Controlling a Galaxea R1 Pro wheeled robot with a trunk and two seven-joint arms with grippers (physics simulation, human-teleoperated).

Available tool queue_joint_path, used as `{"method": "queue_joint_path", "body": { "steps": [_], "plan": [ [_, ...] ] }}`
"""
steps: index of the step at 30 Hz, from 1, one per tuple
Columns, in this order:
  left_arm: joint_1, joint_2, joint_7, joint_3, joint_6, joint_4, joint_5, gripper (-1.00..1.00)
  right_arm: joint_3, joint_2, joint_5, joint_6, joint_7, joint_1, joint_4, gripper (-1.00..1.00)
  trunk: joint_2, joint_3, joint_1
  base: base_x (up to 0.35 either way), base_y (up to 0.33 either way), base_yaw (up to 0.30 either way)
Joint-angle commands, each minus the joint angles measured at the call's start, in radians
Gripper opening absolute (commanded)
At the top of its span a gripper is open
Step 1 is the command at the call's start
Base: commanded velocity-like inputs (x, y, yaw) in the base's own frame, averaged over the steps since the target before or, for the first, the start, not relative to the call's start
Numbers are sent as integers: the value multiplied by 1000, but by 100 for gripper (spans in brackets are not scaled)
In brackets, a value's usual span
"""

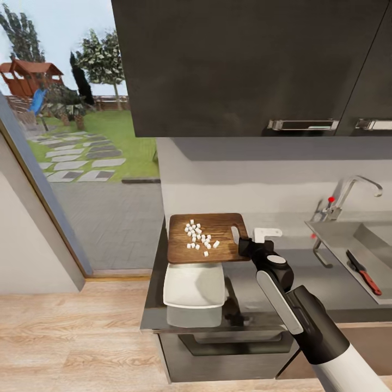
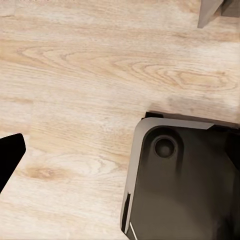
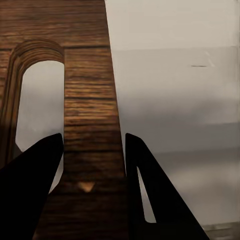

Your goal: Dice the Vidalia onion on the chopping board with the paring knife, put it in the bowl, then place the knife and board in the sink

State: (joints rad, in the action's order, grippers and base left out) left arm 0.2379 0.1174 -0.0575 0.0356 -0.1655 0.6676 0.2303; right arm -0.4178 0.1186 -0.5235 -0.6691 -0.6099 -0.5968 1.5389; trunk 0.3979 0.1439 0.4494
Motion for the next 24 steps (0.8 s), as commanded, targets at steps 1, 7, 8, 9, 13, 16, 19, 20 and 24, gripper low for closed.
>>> {"method": "queue_joint_path", "body": {
  "steps": [1,7,8,9,13,16,19,20,24],
  "plan": [
    [0,1,-5,3,-2,1,5,100,-2,1,-7,-1,-10,-1,1,-100,2,2,1,0,0,0],
    [0,1,-5,4,-2,1,5,100,-3,2,-6,64,-4,-1,-26,-100,2,2,1,0,0,0],
    [0,1,-5,4,-2,1,5,100,-4,2,-5,79,-3,-1,-35,-100,2,2,1,0,0,0],
    [0,1,-5,4,-2,1,5,100,-4,3,-5,102,-3,-1,-44,-100,2,2,1,0,0,0],
    [0,1,-5,4,-2,2,4,100,-28,4,-4,162,-2,-1,-68,-100,2,2,1,0,0,0],
    [0,1,-5,4,-2,3,4,100,-86,6,-3,226,-3,-1,-85,-100,2,2,1,0,0,0],
    [0,1,-5,4,-2,3,4,100,-107,8,-2,257,-4,-1,-98,-100,2,2,1,0,0,0],
    [0,1,-5,4,-2,2,4,100,-108,8,-2,260,-4,-1,-99,-100,2,2,1,0,0,0],
    [0,1,-5,4,-2,3,4,100,-111,9,7,266,-4,-1,-111,-100,2,2,1,0,0,0]
  ]
}}
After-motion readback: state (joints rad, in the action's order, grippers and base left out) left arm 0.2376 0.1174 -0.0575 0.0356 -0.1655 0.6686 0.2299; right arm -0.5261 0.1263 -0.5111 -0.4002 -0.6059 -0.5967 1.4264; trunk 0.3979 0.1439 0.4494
